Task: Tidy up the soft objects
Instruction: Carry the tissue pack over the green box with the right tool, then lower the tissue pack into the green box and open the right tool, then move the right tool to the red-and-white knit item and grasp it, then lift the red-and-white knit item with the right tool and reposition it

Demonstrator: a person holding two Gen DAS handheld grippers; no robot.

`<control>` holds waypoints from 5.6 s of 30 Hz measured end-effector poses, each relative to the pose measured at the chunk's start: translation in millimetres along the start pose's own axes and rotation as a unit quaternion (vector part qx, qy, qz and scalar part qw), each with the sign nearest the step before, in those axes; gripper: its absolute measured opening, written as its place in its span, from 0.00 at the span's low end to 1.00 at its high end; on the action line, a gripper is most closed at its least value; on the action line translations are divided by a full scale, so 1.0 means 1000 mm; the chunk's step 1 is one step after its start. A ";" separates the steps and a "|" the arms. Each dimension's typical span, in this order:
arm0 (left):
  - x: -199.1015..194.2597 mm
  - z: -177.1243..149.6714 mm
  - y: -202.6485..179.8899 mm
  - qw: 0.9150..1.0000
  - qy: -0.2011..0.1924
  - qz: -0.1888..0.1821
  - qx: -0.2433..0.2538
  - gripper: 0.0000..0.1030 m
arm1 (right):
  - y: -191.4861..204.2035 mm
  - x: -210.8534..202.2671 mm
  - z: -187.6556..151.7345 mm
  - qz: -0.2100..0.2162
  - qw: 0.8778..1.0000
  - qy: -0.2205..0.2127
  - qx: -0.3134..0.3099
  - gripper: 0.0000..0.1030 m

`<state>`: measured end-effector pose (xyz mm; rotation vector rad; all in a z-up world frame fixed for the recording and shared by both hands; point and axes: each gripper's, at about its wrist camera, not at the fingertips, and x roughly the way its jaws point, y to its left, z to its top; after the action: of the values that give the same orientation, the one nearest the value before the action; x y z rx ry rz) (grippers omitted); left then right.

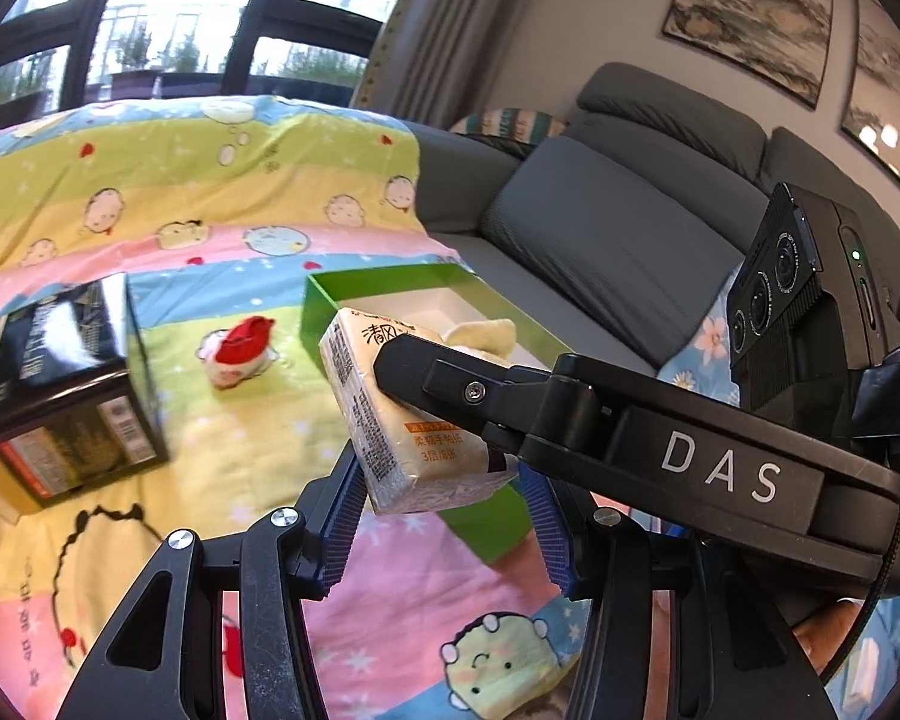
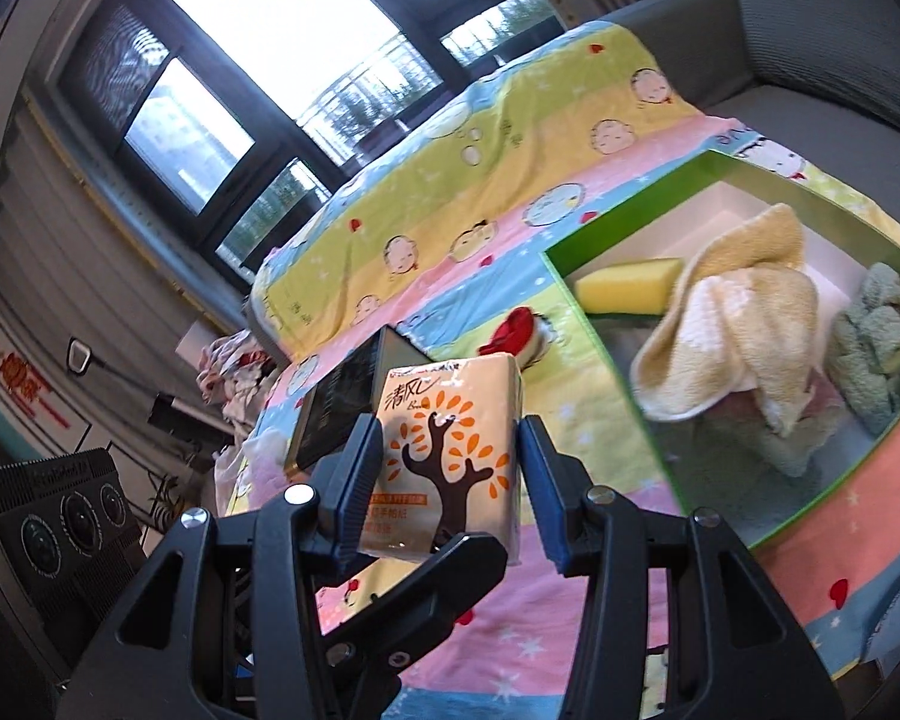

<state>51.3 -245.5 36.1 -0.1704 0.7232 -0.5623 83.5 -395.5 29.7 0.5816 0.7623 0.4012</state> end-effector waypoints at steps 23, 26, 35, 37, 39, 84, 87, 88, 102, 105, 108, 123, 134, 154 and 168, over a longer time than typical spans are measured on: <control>0.078 0.026 -0.039 0.994 0.069 -0.079 0.039 0.51 | -0.070 -0.021 0.030 -0.062 0.994 -0.037 0.081 0.46; 0.093 0.025 -0.037 0.991 0.091 -0.094 0.036 0.51 | -0.081 -0.019 0.029 -0.081 0.991 -0.033 0.099 0.46; 0.124 0.022 -0.044 0.981 0.147 -0.121 0.046 0.51 | -0.104 -0.017 0.026 -0.128 0.982 -0.025 0.135 0.46; 0.128 0.021 -0.046 0.979 0.155 -0.120 0.051 0.50 | -0.108 -0.017 0.026 -0.140 0.980 -0.025 0.141 0.45; 0.131 0.021 -0.045 0.978 0.160 -0.122 0.052 0.50 | -0.112 -0.017 0.026 -0.140 0.979 -0.026 0.146 0.45; -0.135 -0.063 0.123 0.950 -0.036 0.260 -0.171 0.84 | 0.002 0.002 0.011 -0.092 0.995 -0.049 0.012 0.88; -0.142 -0.069 0.137 0.945 -0.049 0.258 -0.195 0.84 | 0.012 0.033 0.013 -0.058 0.998 -0.012 0.021 0.74; -0.143 -0.070 0.141 0.942 -0.054 0.260 -0.203 0.84 | 0.015 0.046 0.015 -0.058 0.998 0.003 0.028 0.70; -0.157 -0.079 0.175 0.932 -0.056 0.250 -0.256 0.84 | 0.028 0.201 0.051 -0.195 0.976 0.093 0.014 0.32; -0.157 -0.081 0.179 0.931 -0.054 0.246 -0.263 0.84 | 0.019 0.221 0.049 -0.212 0.970 0.115 0.007 0.30; -0.155 -0.081 0.181 0.930 -0.050 0.247 -0.266 0.84 | 0.014 0.226 0.047 -0.229 0.967 0.109 -0.004 0.30; -0.153 -0.086 0.185 0.930 -0.037 0.240 -0.276 0.84 | 0.029 0.165 0.029 -0.140 0.986 0.085 -0.012 0.04; -0.156 -0.097 0.191 0.930 -0.017 0.229 -0.288 0.84 | 0.063 0.112 -0.033 -0.137 0.984 0.084 -0.081 0.07; -0.148 -0.098 0.187 0.932 0.004 0.248 -0.266 0.84 | 0.023 0.167 -0.036 -0.230 0.962 0.121 -0.086 0.33; -0.149 -0.100 0.189 0.931 0.003 0.243 -0.272 0.84 | 0.108 0.133 -0.112 0.002 0.963 0.213 -0.164 0.37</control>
<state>-25.9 -2.1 -15.9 -0.4877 0.8798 0.1244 74.3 -202.2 -38.1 0.1819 1.0793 0.6532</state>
